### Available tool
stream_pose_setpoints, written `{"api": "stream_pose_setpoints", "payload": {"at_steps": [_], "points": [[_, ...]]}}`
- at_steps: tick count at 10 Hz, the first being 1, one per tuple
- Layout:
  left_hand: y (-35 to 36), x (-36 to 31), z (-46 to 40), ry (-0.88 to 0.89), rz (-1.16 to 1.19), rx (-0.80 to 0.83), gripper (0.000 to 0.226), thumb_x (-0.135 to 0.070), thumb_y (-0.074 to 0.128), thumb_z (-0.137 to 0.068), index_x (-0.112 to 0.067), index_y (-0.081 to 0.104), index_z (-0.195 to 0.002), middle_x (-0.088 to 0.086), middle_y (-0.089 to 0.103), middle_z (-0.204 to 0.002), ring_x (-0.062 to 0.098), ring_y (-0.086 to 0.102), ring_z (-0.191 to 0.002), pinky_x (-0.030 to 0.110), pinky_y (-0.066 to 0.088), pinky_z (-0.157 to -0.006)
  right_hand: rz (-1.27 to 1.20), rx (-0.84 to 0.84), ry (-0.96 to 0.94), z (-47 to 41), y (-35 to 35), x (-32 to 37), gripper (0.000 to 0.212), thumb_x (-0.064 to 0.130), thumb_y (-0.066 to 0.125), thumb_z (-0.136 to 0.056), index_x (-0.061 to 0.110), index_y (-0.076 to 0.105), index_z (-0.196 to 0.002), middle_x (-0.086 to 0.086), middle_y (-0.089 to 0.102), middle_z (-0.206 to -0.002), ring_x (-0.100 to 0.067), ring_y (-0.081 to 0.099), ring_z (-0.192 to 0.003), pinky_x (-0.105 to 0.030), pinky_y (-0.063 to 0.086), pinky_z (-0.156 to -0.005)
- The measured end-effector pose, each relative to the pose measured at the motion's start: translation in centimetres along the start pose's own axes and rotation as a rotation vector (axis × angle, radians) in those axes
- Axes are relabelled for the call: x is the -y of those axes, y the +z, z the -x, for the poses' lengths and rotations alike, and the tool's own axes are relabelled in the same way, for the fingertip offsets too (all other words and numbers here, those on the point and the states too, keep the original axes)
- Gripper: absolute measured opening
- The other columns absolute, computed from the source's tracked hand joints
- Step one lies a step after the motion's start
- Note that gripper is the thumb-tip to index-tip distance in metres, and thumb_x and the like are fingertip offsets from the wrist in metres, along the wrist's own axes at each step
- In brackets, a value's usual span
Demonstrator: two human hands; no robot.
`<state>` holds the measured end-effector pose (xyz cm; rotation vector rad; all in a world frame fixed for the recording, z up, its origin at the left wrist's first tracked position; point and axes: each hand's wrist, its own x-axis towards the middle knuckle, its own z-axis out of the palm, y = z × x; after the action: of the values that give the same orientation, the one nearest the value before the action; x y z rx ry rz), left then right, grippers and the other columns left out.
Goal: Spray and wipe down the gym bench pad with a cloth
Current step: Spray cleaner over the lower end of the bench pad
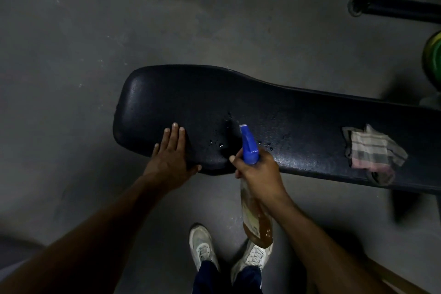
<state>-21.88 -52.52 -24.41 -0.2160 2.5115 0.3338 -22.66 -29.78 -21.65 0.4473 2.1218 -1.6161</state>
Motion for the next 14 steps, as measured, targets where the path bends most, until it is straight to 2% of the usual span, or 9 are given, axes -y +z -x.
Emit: {"api": "stream_pose_setpoints", "payload": {"at_steps": [2, 3, 4, 5, 6, 8, 10, 11, 14], "points": [[-0.3, 0.2, 0.2, 0.019, 0.015, 0.025, 0.120, -0.068, 0.059, -0.084, -0.016, -0.024, -0.154, 0.004, -0.034, -0.160, 0.024, -0.027, -0.149, 0.050, 0.002, -0.123, -0.041, -0.153, 0.047, -1.8, -3.3, -0.1, 0.015, 0.016, 0.078, -0.090, 0.006, 0.068, -0.091, -0.005, 0.068, -0.068, -0.019, 0.068, -0.063, -0.047, 0.059, -0.075], [-0.2, 0.3, 0.0, 0.022, 0.010, 0.015, 0.121, -0.069, 0.059, -0.083, -0.016, -0.023, -0.154, 0.004, -0.033, -0.161, 0.024, -0.027, -0.149, 0.051, 0.003, -0.124, 0.013, -0.188, 0.025, -2.7, -4.7, 0.2, 0.015, 0.022, 0.078, -0.090, 0.010, 0.069, -0.092, -0.005, 0.070, -0.068, -0.014, 0.069, -0.061, -0.040, 0.056, -0.070], [-0.1, 0.4, 0.1, 0.027, 0.019, 0.019, 0.122, -0.068, 0.060, -0.083, -0.016, -0.024, -0.154, 0.004, -0.035, -0.160, 0.024, -0.028, -0.148, 0.050, 0.002, -0.123, 0.037, -0.176, 0.012, -3.3, -5.0, 0.8, 0.015, 0.022, 0.077, -0.090, 0.009, 0.069, -0.090, -0.006, 0.071, -0.068, -0.009, 0.067, -0.058, -0.030, 0.051, -0.066], [-0.1, 0.4, 0.0, 0.029, 0.021, 0.025, 0.123, -0.069, 0.060, -0.083, -0.016, -0.026, -0.153, 0.003, -0.036, -0.159, 0.024, -0.029, -0.147, 0.051, 0.001, -0.123, 0.013, -0.147, 0.014, -3.8, -4.2, 1.3, 0.013, 0.019, 0.079, -0.090, 0.011, 0.069, -0.092, -0.005, 0.069, -0.065, -0.014, 0.067, -0.058, -0.031, 0.053, -0.065], [-0.1, 0.4, -0.1, 0.032, 0.028, 0.039, 0.124, -0.069, 0.060, -0.082, -0.016, -0.026, -0.153, 0.003, -0.037, -0.158, 0.024, -0.030, -0.147, 0.050, 0.000, -0.122, -0.017, -0.091, 0.013, -4.0, -2.8, 1.5, 0.013, 0.014, 0.079, -0.089, 0.012, 0.066, -0.084, -0.005, 0.066, -0.061, -0.018, 0.064, -0.057, -0.034, 0.051, -0.064], [-0.1, 0.5, 0.1, 0.041, 0.032, 0.020, 0.123, -0.069, 0.060, -0.082, -0.015, -0.024, -0.154, 0.004, -0.034, -0.160, 0.024, -0.029, -0.148, 0.052, 0.003, -0.123, -0.003, -0.013, 0.007, -3.2, -0.5, 2.3, 0.015, 0.017, 0.078, -0.090, 0.006, 0.068, -0.092, -0.006, 0.067, -0.064, -0.020, 0.066, -0.061, -0.039, 0.056, -0.069], [-0.4, 0.3, 0.2, 0.037, 0.051, 0.046, 0.123, -0.067, 0.062, -0.083, -0.016, -0.024, -0.154, 0.004, -0.034, -0.160, 0.024, -0.029, -0.148, 0.052, 0.002, -0.124, -0.061, -0.114, 0.044, -3.4, -1.4, 1.8, 0.013, 0.016, 0.077, -0.092, 0.006, 0.068, -0.091, -0.007, 0.067, -0.070, -0.018, 0.067, -0.064, -0.050, 0.061, -0.078], [-0.4, 0.4, 0.2, 0.041, 0.052, 0.041, 0.122, -0.067, 0.062, -0.083, -0.016, -0.024, -0.154, 0.004, -0.035, -0.160, 0.024, -0.030, -0.148, 0.051, 0.000, -0.123, -0.025, -0.123, 0.043, -3.4, -2.3, 1.6, 0.016, 0.017, 0.076, -0.092, 0.012, 0.066, -0.081, -0.007, 0.068, -0.068, -0.017, 0.068, -0.062, -0.044, 0.058, -0.074], [-0.2, 0.5, 0.3, 0.048, 0.055, 0.014, 0.122, -0.068, 0.061, -0.082, -0.016, -0.023, -0.154, 0.003, -0.033, -0.161, 0.023, -0.028, -0.149, 0.051, 0.002, -0.123, -0.004, -0.032, -0.008, -3.4, -0.9, 2.9, 0.012, 0.013, 0.078, -0.090, 0.008, 0.069, -0.096, -0.006, 0.067, -0.066, -0.018, 0.066, -0.061, -0.033, 0.055, -0.066]]}}
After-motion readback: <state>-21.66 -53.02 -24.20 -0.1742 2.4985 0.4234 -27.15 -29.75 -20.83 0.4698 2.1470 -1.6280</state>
